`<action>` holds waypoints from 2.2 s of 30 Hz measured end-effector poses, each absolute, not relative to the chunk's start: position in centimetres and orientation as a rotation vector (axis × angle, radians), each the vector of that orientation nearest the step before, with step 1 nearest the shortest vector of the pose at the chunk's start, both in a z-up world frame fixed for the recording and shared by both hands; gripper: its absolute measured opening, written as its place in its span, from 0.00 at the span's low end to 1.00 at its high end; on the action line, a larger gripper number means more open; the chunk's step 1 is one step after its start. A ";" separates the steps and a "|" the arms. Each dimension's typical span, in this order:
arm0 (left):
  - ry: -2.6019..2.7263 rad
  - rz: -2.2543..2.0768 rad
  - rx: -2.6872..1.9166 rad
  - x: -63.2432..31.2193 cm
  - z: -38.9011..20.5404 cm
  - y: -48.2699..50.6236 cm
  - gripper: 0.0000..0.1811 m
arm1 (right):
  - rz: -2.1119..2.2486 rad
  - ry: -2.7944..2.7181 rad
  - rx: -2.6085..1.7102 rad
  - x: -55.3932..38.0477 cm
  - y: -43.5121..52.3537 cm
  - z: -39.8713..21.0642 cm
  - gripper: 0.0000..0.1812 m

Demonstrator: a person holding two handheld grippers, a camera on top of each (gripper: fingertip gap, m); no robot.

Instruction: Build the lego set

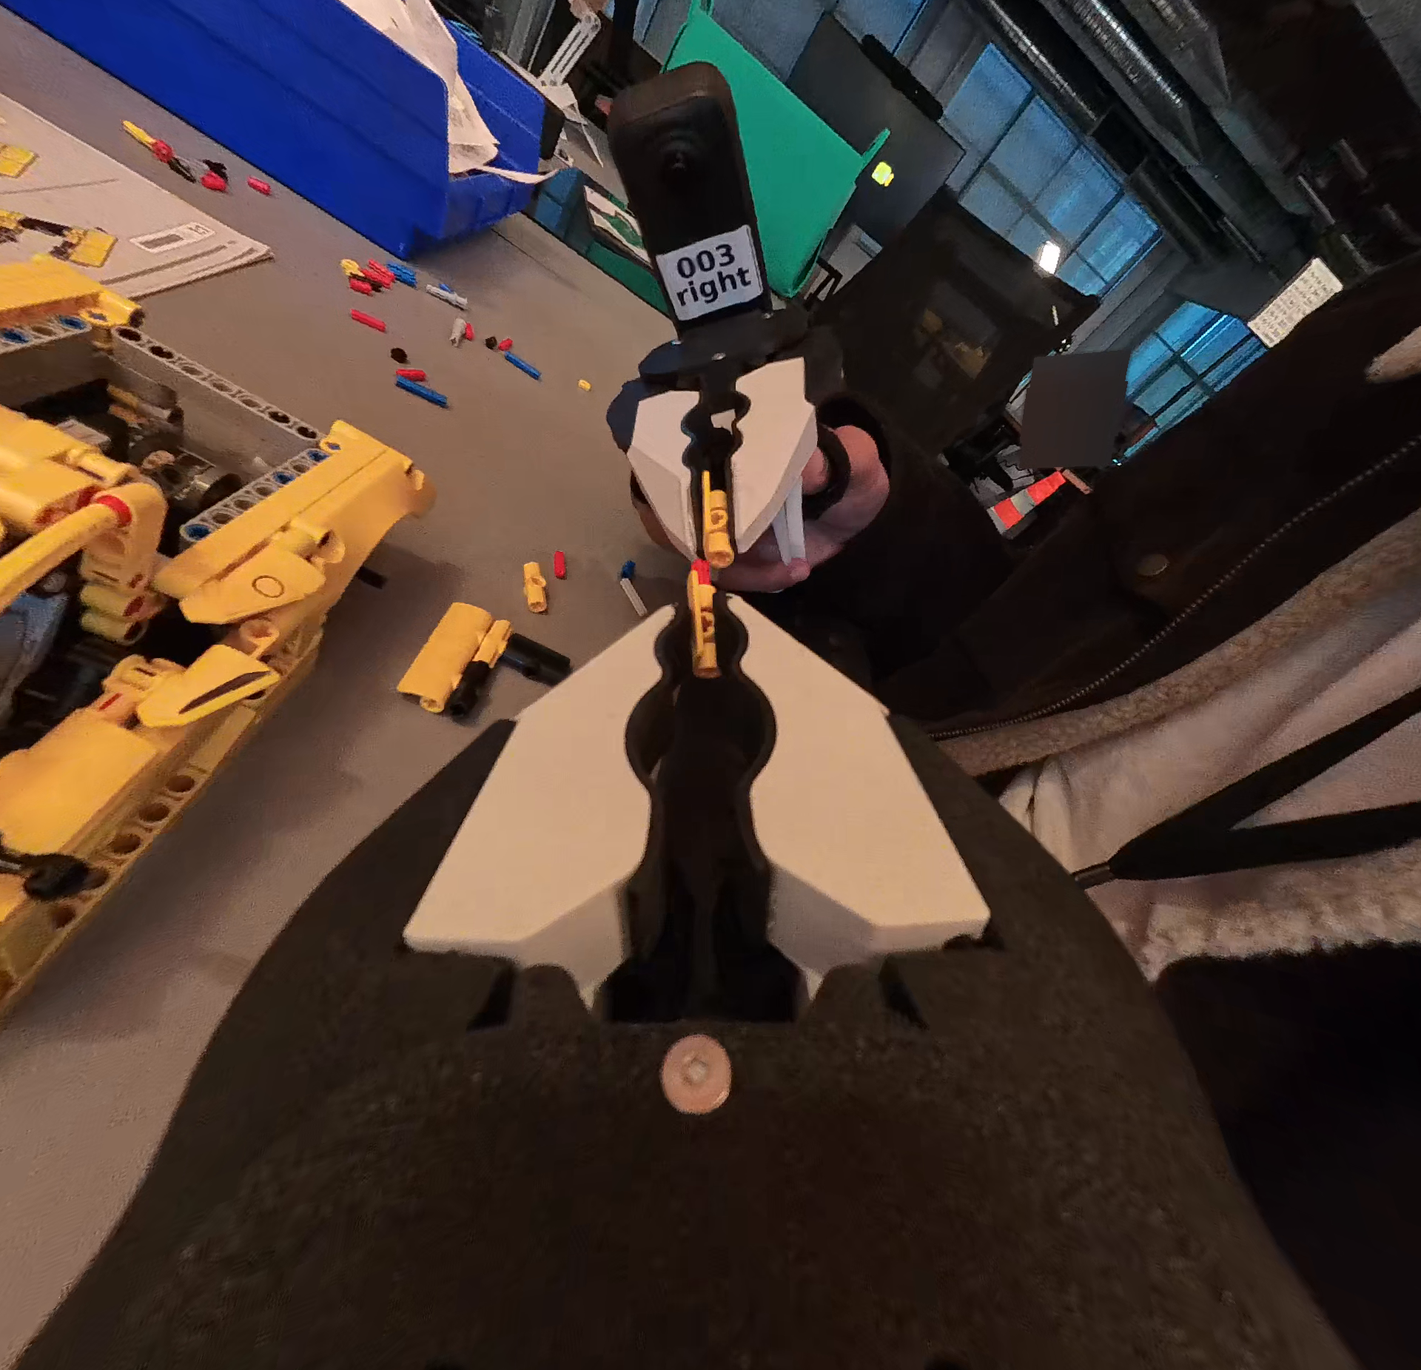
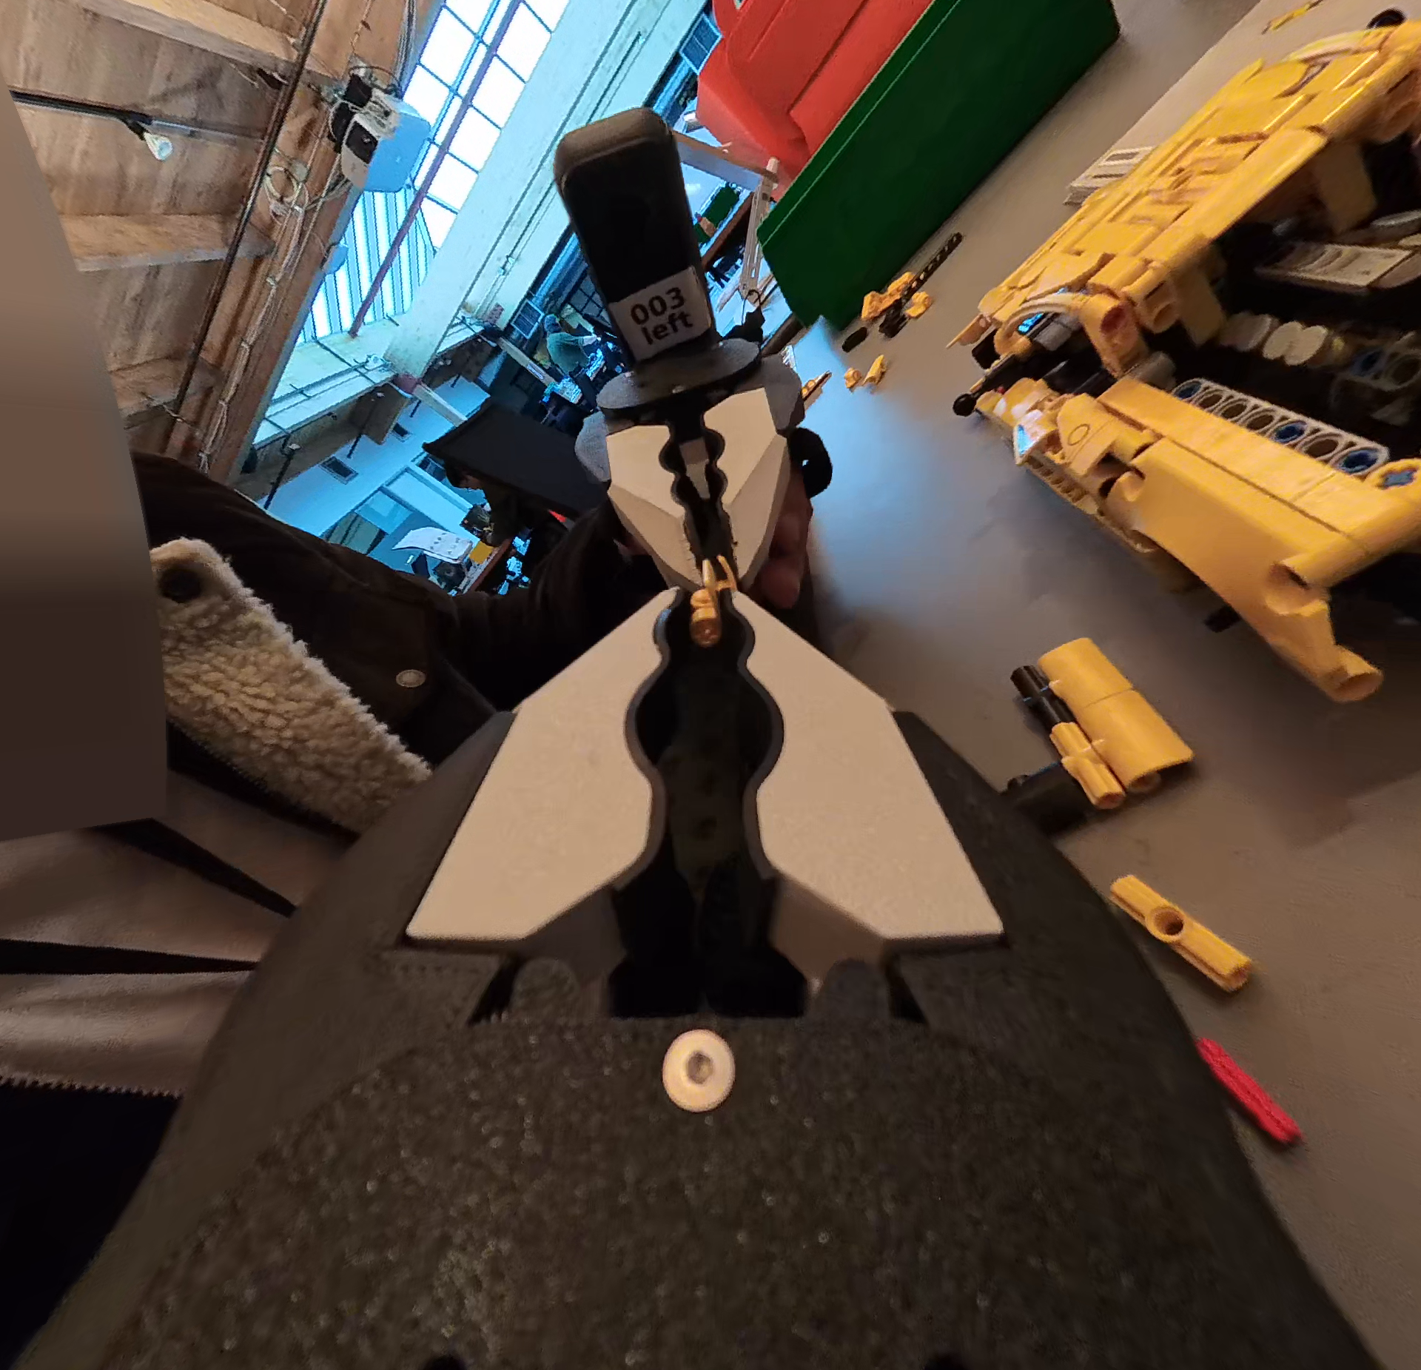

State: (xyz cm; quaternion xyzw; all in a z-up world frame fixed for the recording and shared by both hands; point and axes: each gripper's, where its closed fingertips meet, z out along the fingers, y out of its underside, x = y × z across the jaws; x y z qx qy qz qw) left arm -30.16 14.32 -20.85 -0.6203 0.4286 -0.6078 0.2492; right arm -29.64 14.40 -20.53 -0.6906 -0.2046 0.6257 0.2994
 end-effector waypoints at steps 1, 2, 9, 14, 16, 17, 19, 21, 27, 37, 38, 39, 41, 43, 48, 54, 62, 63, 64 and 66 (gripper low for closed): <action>1.167 -1.664 -1.689 -30.2 -20.8 14.3 0.03 | 1.658 -0.549 -1.831 -29.6 14.4 -20.5 0.04; 1.164 -1.669 -1.688 -30.2 -20.8 14.3 0.03 | 1.649 -0.549 -1.833 -29.6 14.4 -20.5 0.04; 1.197 -1.662 -1.680 -30.2 -20.9 13.9 0.03 | 1.644 -0.556 -1.850 -29.6 14.4 -20.8 0.04; 1.196 -1.658 -1.682 -30.2 -20.9 13.9 0.03 | 1.617 -0.570 -1.872 -29.5 14.4 -21.2 0.04; 1.196 -1.663 -1.685 -30.2 -20.9 13.9 0.03 | 1.619 -0.573 -1.873 -29.5 14.4 -21.3 0.04; 1.196 -1.662 -1.687 -30.2 -20.9 13.9 0.03 | 1.624 -0.570 -1.873 -29.5 14.4 -21.3 0.04; 1.195 -1.662 -1.692 -30.2 -21.0 13.9 0.03 | 1.622 -0.572 -1.875 -29.5 14.4 -21.3 0.04; 1.190 -1.662 -1.702 -30.2 -21.1 14.0 0.03 | 1.593 -0.588 -1.868 -29.6 14.4 -21.2 0.04; 1.201 -1.643 -1.705 -30.1 -21.2 14.0 0.03 | 1.698 -0.540 -1.894 -29.6 14.2 -21.5 0.04; 1.153 -1.600 -1.709 -30.1 -21.2 14.6 0.00 | 1.759 -0.465 -1.924 -29.7 14.6 -21.9 0.04; 1.154 -1.597 -1.709 -30.1 -21.2 14.6 0.00 | 1.760 -0.463 -1.924 -29.6 14.6 -21.9 0.04; 1.151 -1.593 -1.709 -30.1 -21.1 14.7 0.00 | 1.751 -0.463 -1.923 -29.6 14.6 -21.9 0.04; 1.126 -1.597 -1.693 -30.1 -20.8 14.9 0.00 | 1.731 -0.460 -1.924 -29.6 14.7 -21.9 0.04; 1.087 -1.592 -1.677 -30.2 -20.4 15.2 0.00 | 1.723 -0.443 -1.915 -29.6 14.9 -21.8 0.04; 1.040 -1.556 -1.649 -30.2 -19.9 15.5 0.00 | 1.765 -0.389 -1.870 -29.8 15.1 -21.0 0.04; 0.993 -1.558 -1.649 -30.3 -19.6 16.0 0.00 | 1.804 -0.349 -1.831 -29.5 15.3 -20.4 0.04; 0.980 -1.564 -1.645 -30.2 -19.5 15.9 0.01 | 1.827 -0.337 -1.829 -29.8 15.4 -20.4 0.04; 0.983 -1.561 -1.644 -30.2 -19.5 15.9 0.01 | 1.826 -0.341 -1.831 -29.9 15.3 -20.4 0.04; 0.984 -1.558 -1.645 -30.2 -19.5 15.9 0.01 | 1.818 -0.340 -1.834 -29.9 15.4 -20.5 0.04; 0.974 -1.559 -1.645 -30.3 -19.5 16.0 0.00 | 1.828 -0.327 -1.824 -29.8 15.5 -20.4 0.04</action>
